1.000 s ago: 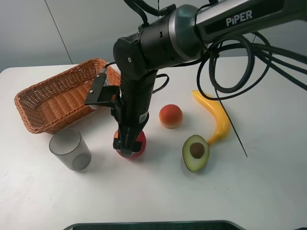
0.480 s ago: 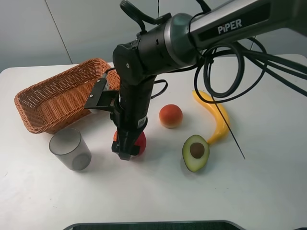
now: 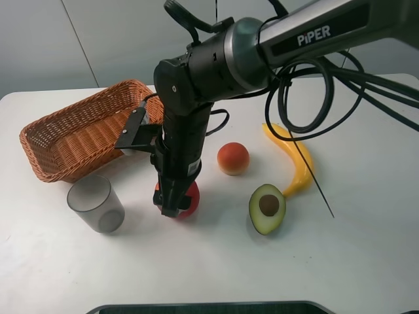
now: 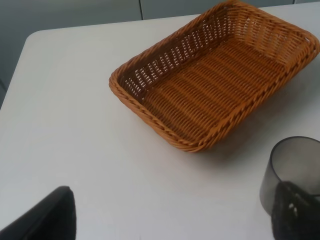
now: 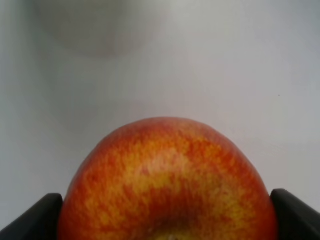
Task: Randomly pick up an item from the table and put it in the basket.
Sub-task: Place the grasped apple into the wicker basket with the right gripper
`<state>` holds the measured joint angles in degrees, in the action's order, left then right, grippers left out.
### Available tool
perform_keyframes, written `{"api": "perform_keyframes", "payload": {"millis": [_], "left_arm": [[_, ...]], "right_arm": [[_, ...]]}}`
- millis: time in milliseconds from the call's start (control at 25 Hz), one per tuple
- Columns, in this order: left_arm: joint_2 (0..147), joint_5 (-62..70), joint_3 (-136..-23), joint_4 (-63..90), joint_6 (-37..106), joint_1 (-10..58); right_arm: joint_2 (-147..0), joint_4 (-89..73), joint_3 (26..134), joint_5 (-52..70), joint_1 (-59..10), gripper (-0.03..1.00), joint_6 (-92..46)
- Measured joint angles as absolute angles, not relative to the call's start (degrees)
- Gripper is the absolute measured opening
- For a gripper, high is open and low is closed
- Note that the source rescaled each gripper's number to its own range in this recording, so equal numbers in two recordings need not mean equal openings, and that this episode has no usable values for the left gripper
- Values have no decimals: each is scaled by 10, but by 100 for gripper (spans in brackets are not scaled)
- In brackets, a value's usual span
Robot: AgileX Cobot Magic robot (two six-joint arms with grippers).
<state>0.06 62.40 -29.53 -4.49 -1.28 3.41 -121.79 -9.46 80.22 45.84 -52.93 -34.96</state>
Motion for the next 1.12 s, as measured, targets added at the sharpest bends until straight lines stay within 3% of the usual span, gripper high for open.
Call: {"api": "perform_keyframes", "payload": {"millis": [400,720,1120], "left_arm": [[1,624,-295,-45,-13,34],[1,624,-295,-45,-13,34],[1,624,-295,-45,-13,34]], "right_arm": [[-1196,-95,828,497,-529,1,-306],[-1144,-75,911,500,-529,1,-228],[-1181,-67,991,395,-513,1,-206]]}}
